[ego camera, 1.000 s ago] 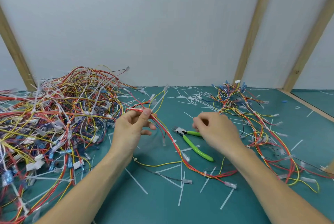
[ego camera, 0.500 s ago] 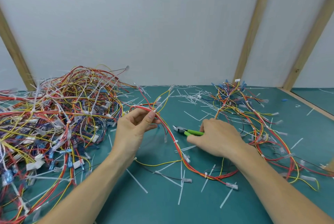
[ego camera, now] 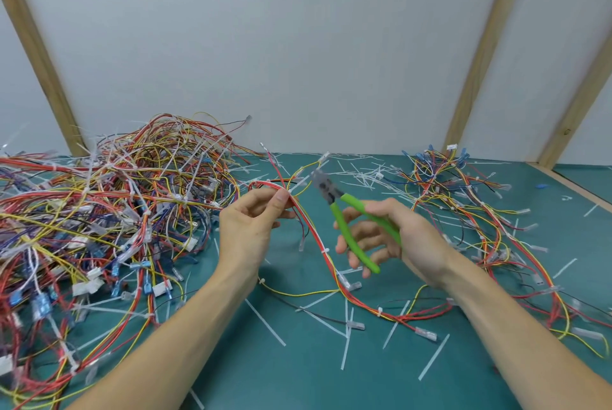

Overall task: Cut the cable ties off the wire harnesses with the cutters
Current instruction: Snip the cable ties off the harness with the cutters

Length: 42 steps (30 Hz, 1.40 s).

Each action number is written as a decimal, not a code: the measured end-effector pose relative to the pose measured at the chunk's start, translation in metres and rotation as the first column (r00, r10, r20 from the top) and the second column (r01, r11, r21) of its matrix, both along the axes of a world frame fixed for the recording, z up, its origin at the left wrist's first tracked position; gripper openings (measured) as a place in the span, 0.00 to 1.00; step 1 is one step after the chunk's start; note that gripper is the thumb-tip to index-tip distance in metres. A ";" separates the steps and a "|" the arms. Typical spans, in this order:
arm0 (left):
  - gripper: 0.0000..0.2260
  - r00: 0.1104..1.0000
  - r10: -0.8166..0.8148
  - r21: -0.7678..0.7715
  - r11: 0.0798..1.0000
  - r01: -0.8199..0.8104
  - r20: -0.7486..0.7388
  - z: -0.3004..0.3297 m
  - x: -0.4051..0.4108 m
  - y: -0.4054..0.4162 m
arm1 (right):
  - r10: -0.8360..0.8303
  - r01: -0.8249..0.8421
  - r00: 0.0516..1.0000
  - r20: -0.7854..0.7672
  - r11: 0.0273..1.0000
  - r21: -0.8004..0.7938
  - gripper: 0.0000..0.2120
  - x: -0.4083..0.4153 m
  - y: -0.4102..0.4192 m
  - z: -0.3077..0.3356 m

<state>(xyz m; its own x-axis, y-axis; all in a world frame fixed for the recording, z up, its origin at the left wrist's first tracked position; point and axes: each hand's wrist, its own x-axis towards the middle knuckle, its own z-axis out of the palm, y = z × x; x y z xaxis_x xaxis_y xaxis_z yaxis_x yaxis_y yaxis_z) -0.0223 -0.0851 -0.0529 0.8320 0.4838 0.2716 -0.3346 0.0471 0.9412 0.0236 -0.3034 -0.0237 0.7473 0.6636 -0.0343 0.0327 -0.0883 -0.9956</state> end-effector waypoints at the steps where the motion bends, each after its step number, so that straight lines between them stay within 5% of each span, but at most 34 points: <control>1: 0.04 1.000 0.005 0.008 1.000 -0.005 0.012 0.000 -0.001 0.000 | 0.005 -0.003 0.999 0.036 0.998 -0.063 0.26 -0.002 0.002 -0.001; 6: 0.04 1.000 -0.003 -0.004 1.000 0.003 0.010 0.002 -0.002 -0.001 | -0.036 0.064 0.987 0.157 0.983 -0.175 0.23 -0.004 0.006 -0.006; 42: 0.04 0.999 -0.042 0.013 0.999 0.042 -0.001 0.007 -0.005 -0.003 | -0.077 0.117 0.974 0.213 0.976 -0.182 0.25 -0.003 0.007 -0.006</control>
<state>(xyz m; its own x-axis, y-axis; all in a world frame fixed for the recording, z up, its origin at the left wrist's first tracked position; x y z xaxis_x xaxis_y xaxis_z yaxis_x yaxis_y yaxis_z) -0.0275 -0.0879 -0.0464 0.8518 0.4444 0.2773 -0.3321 0.0486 0.9420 0.0207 -0.2969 -0.0297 0.8120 0.5837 0.0058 0.2150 -0.2899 -0.9326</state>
